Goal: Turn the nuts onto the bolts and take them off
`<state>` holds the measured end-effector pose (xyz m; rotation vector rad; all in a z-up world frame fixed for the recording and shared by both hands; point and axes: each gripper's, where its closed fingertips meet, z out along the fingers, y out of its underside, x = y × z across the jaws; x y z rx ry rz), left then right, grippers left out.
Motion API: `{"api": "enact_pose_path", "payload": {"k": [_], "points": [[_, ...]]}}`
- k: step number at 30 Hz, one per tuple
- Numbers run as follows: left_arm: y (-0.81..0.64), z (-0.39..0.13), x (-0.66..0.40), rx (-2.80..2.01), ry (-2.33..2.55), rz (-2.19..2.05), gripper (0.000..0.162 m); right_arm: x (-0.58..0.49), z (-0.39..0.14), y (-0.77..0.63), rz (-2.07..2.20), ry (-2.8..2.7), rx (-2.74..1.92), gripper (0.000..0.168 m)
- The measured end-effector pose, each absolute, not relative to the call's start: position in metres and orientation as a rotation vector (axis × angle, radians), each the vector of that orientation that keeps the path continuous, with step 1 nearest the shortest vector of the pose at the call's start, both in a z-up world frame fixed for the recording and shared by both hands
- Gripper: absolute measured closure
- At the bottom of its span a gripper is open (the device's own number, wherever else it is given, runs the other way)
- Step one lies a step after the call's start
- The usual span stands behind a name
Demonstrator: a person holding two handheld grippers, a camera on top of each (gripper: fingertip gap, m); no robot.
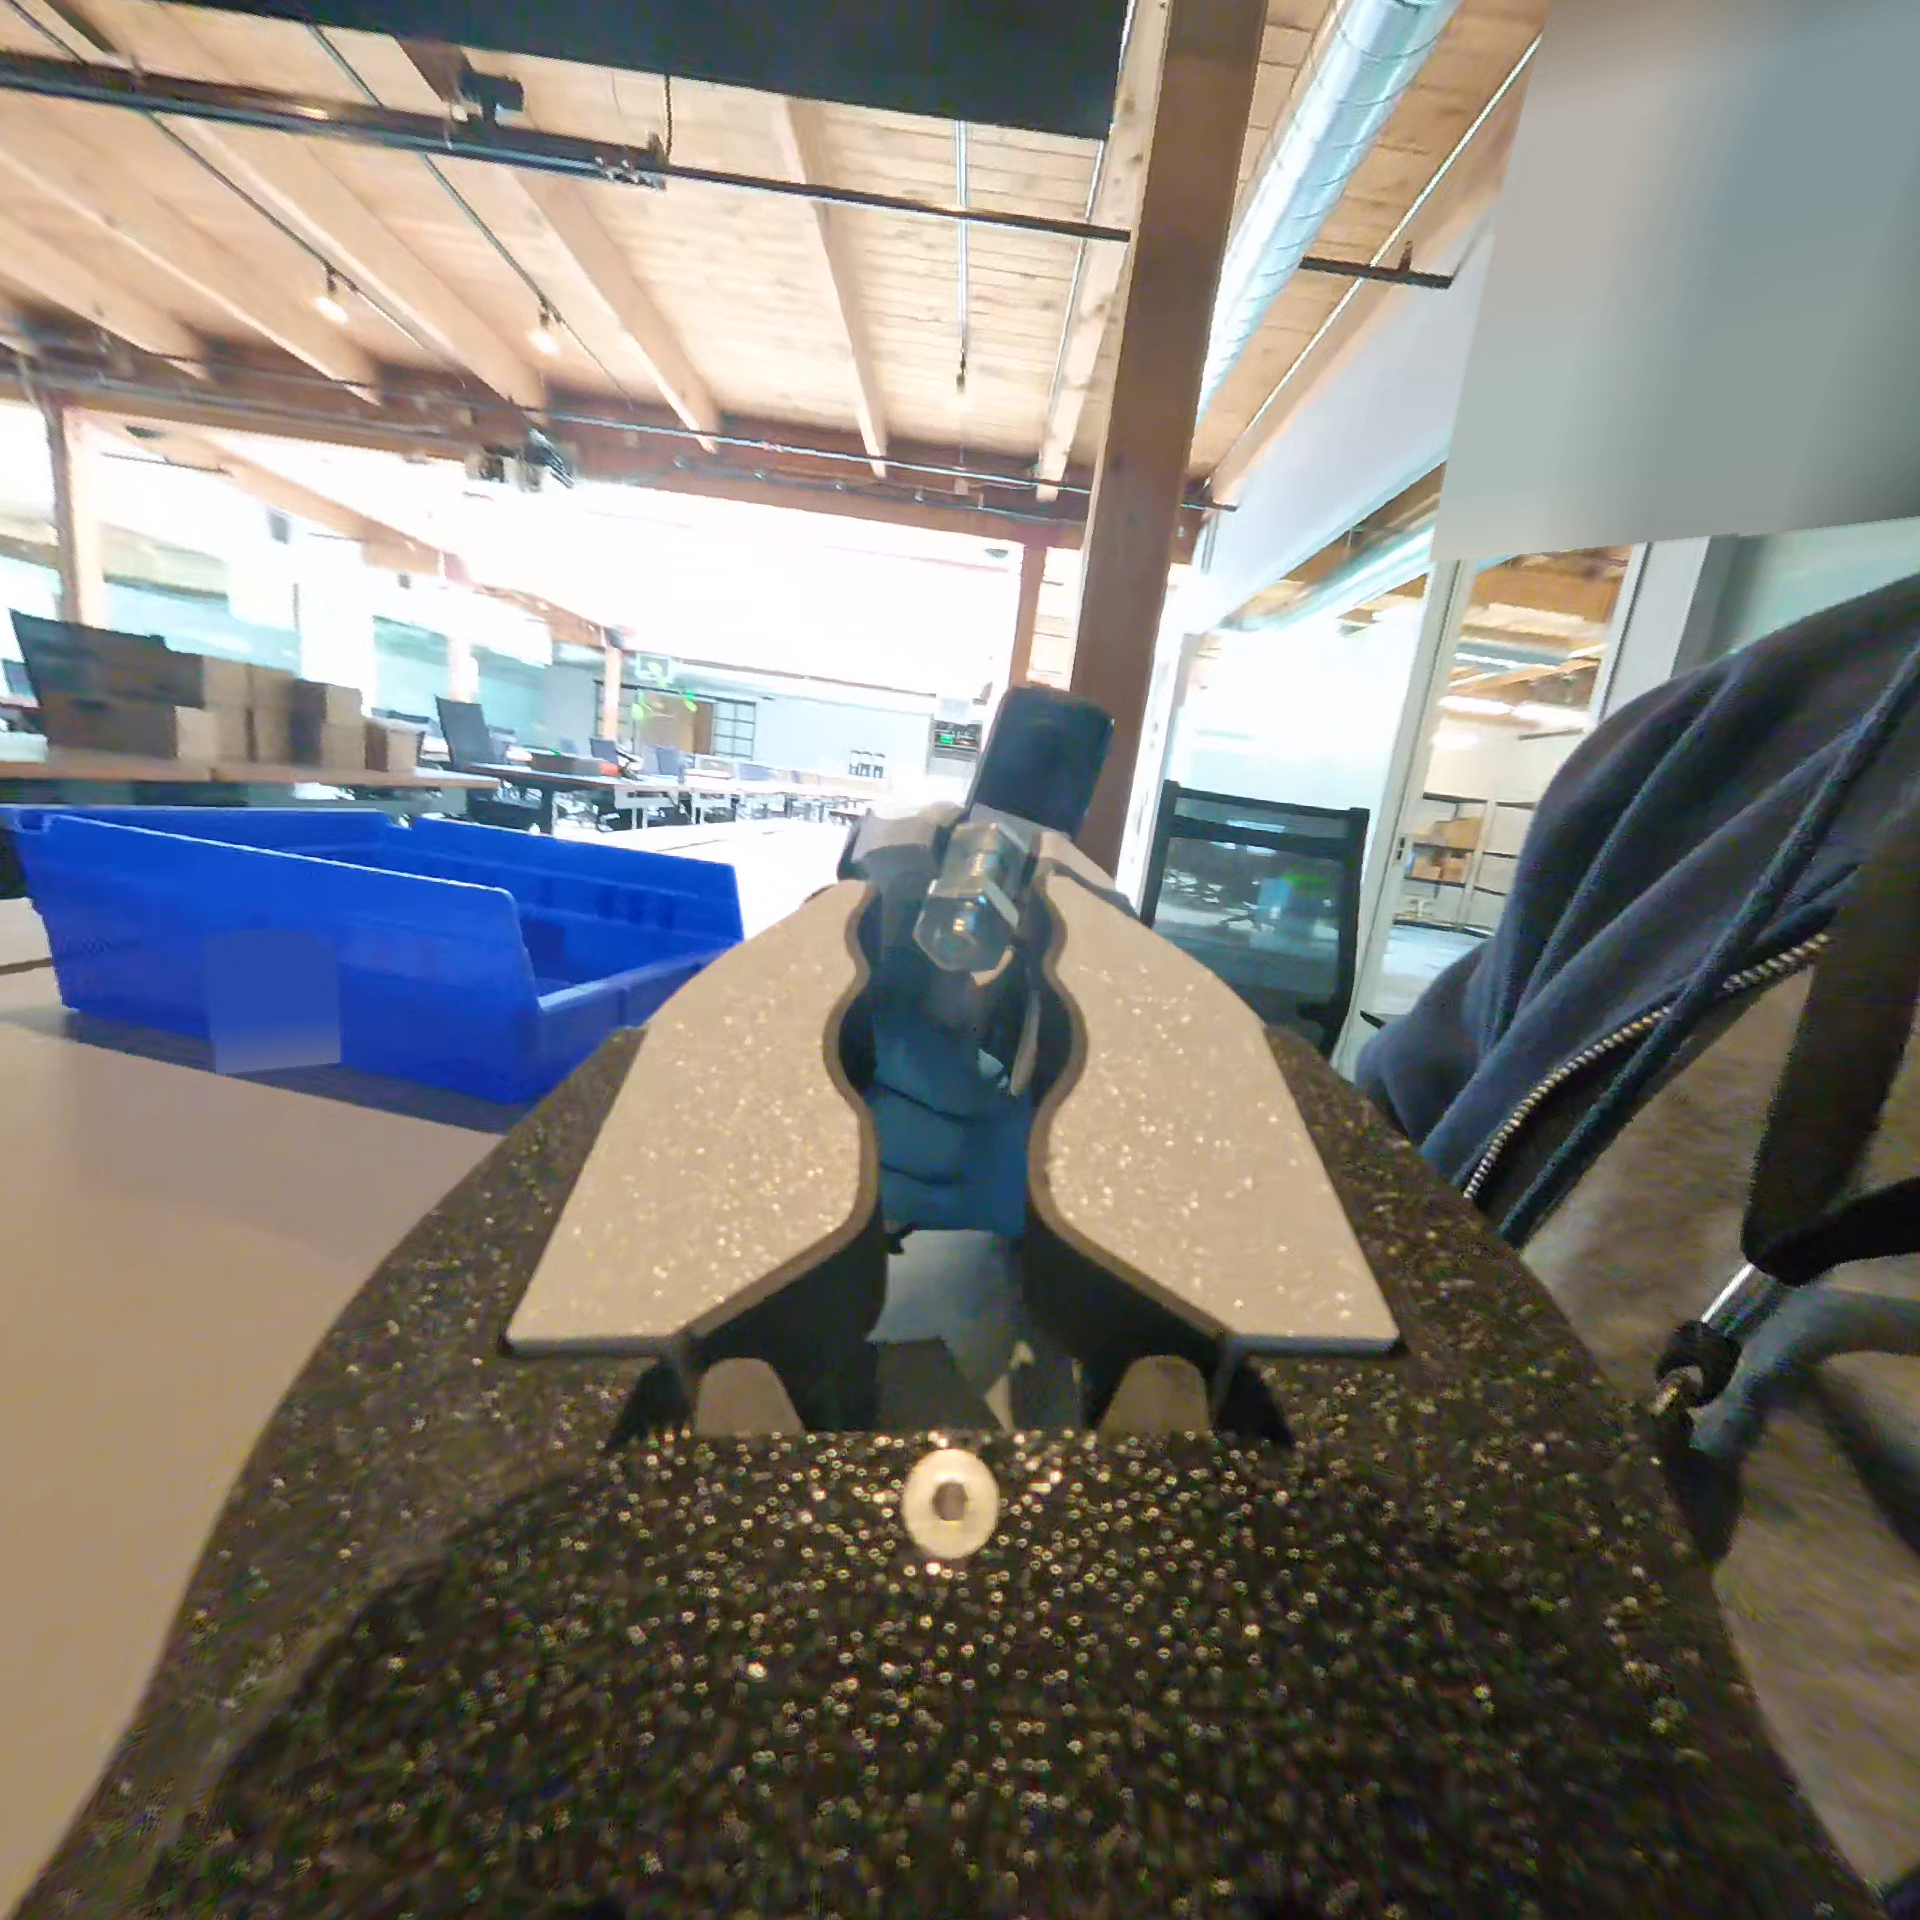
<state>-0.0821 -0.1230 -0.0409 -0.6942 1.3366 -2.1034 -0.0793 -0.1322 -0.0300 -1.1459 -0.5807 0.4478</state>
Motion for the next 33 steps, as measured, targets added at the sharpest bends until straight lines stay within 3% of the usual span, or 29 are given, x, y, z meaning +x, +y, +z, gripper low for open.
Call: {"api": "enact_pose_path", "payload": {"k": [6,14,17,25,31,33], "points": [[-0.129,-0.047,-0.08,-0.594,1.383,-1.87,0.144,-0.082,-0.031,-0.132,0.451,-0.591,-1.15,0.151],[-0.123,-0.043,-0.076,-0.261,1.201,-0.899,0.143,-0.08,-0.03,-0.131,0.452,-0.568,-1.143,0.151],[-0.125,-0.038,-0.081,-0.268,1.182,-1.019,0.137,-0.079,-0.028,-0.133,0.458,-0.561,-1.133,0.151],[-0.129,-0.038,-0.083,-0.564,1.307,-1.866,0.131,-0.08,-0.027,-0.134,0.477,-0.565,-1.118,0.151],[-0.13,-0.039,-0.083,-0.626,1.333,-2.032,0.132,-0.082,-0.027,-0.134,0.492,-0.572,-1.118,0.151],[-0.133,-0.043,-0.083,-0.602,1.359,-1.964,0.14,-0.083,-0.028,-0.134,0.492,-0.575,-1.121,0.151]]}}
